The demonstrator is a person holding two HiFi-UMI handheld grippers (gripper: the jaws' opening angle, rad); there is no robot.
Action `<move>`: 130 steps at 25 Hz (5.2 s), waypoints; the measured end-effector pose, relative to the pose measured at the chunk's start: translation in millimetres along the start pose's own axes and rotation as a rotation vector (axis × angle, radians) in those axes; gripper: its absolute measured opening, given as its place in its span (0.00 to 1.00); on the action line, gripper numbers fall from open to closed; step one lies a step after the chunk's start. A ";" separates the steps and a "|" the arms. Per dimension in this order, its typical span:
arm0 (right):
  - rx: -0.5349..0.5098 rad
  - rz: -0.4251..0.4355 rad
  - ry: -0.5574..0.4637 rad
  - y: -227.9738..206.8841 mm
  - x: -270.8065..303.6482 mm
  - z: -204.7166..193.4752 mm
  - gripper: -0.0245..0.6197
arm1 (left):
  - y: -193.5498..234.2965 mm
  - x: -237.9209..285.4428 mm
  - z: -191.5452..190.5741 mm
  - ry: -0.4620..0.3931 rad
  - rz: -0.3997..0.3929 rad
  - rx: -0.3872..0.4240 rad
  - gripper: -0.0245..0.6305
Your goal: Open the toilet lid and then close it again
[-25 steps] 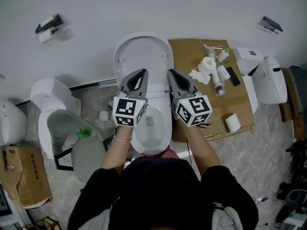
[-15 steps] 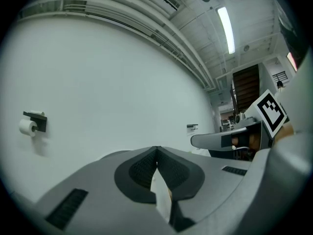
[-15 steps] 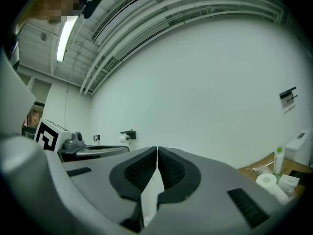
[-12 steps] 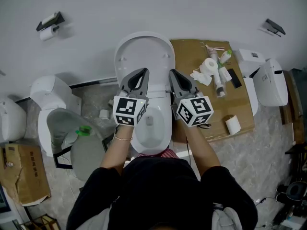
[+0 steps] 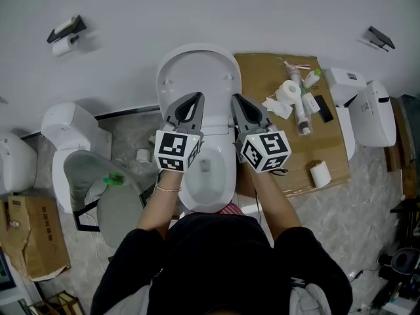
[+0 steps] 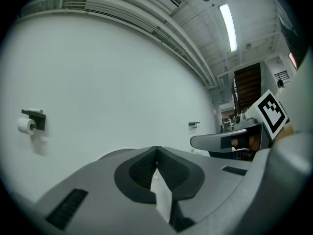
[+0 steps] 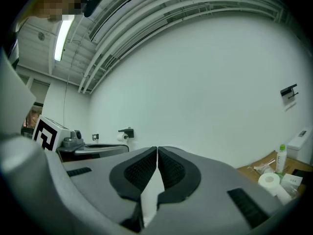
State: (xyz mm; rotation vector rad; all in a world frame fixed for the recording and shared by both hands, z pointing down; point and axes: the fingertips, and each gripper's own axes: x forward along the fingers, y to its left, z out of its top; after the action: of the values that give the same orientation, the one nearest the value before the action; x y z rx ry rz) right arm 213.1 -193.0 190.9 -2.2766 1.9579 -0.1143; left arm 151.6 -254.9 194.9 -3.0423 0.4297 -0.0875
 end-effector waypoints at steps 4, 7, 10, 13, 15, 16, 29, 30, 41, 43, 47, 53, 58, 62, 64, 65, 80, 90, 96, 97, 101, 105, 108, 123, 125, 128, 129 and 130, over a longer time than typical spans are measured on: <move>-0.001 0.002 0.003 -4.6 8.6 -1.2 0.07 | 6.6 7.5 -1.2 0.002 0.007 -0.007 0.04; -0.002 0.009 0.007 -7.5 17.3 -0.9 0.07 | 12.1 13.4 -2.2 0.008 0.011 -0.010 0.04; 0.010 0.019 0.013 -11.6 25.0 -3.0 0.07 | 15.8 19.0 -3.7 0.011 0.015 -0.011 0.04; 0.018 0.017 0.015 -14.8 32.1 -5.5 0.07 | 19.9 22.9 -6.4 0.017 0.018 -0.013 0.04; 0.005 0.018 0.021 -15.8 38.2 -6.8 0.07 | 23.8 25.8 -9.1 0.023 0.023 -0.016 0.04; -0.002 0.019 0.024 -16.8 41.5 -7.6 0.07 | 25.7 27.4 -10.6 0.026 0.025 -0.017 0.04; -0.025 0.012 0.066 -55.9 82.7 -16.3 0.07 | 45.7 63.9 -25.4 0.052 0.032 -0.037 0.04; -0.035 0.011 0.070 -59.0 86.3 -16.8 0.07 | 47.5 66.8 -27.4 0.056 0.033 -0.041 0.04; -0.072 -0.012 0.129 -88.2 125.6 -33.7 0.07 | 55.5 91.7 -44.7 0.090 0.034 -0.056 0.04; -0.102 -0.014 0.145 -90.9 133.3 -36.6 0.07 | 60.3 93.4 -48.5 0.097 0.040 -0.059 0.04; -0.206 -0.010 0.186 -93.1 148.3 -41.8 0.07 | 66.4 97.0 -54.5 0.105 0.047 -0.073 0.04; -0.200 -0.023 0.175 -106.5 157.9 -39.8 0.07 | 67.1 100.3 -60.5 0.114 0.038 -0.075 0.04; -0.156 -0.017 0.180 -131.1 171.6 -34.9 0.07 | 74.1 105.3 -64.9 0.120 0.041 -0.074 0.04; -0.142 0.038 0.213 -139.6 185.7 -38.8 0.07 | 75.1 113.0 -65.9 0.125 0.037 -0.072 0.04; -0.146 0.064 0.240 -142.6 192.1 -43.4 0.07 | 75.0 116.5 -65.2 0.126 0.034 -0.070 0.04; -0.148 0.076 0.255 -144.1 194.8 -46.0 0.07 | 75.0 118.0 -65.0 0.126 0.033 -0.068 0.04; -0.147 0.124 0.323 -152.4 213.4 -58.9 0.07 | 79.8 122.1 -69.2 0.135 0.043 -0.070 0.04; -0.183 0.207 0.348 -141.4 215.3 -55.2 0.07 | 80.5 119.4 -72.6 0.139 0.046 -0.073 0.04; -0.203 0.241 0.392 -143.2 220.4 -58.1 0.07 | 80.5 118.9 -73.3 0.139 0.047 -0.073 0.04; -0.214 0.244 0.399 -144.3 221.3 -59.0 0.07 | 80.1 119.2 -73.1 0.139 0.046 -0.072 0.04; -0.205 0.274 0.415 -144.9 223.8 -60.9 0.07 | 82.3 120.0 -71.7 0.137 0.046 -0.070 0.04; -0.199 0.282 0.404 -143.0 222.6 -60.0 0.07 | 83.4 120.2 -70.7 0.131 0.044 -0.073 0.04; -0.180 0.286 0.403 -142.5 221.1 -60.2 0.07 | 83.1 121.1 -71.1 0.127 0.041 -0.075 0.04; -0.234 0.372 0.443 -117.3 204.6 -69.0 0.07 | 70.9 112.3 -66.4 0.099 0.023 -0.084 0.04; -0.218 0.357 0.408 -115.8 199.0 -63.6 0.07 | 68.3 108.4 -64.9 0.092 0.021 -0.079 0.04; -0.184 0.359 0.393 -113.5 192.6 -59.9 0.07 | 64.9 104.0 -65.2 0.094 0.018 -0.079 0.04; -0.178 0.361 0.396 -112.7 190.9 -60.1 0.07 | 64.1 102.9 -65.1 0.094 0.018 -0.081 0.04; -0.175 0.359 0.397 -111.9 189.2 -60.1 0.07 | 63.3 102.0 -64.6 0.093 0.017 -0.082 0.04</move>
State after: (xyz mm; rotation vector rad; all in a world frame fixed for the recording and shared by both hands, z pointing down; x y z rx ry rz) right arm 342.5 -366.9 261.4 -2.0761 2.6409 -0.3960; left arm 227.8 -347.8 259.2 -3.1241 0.4773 -0.2171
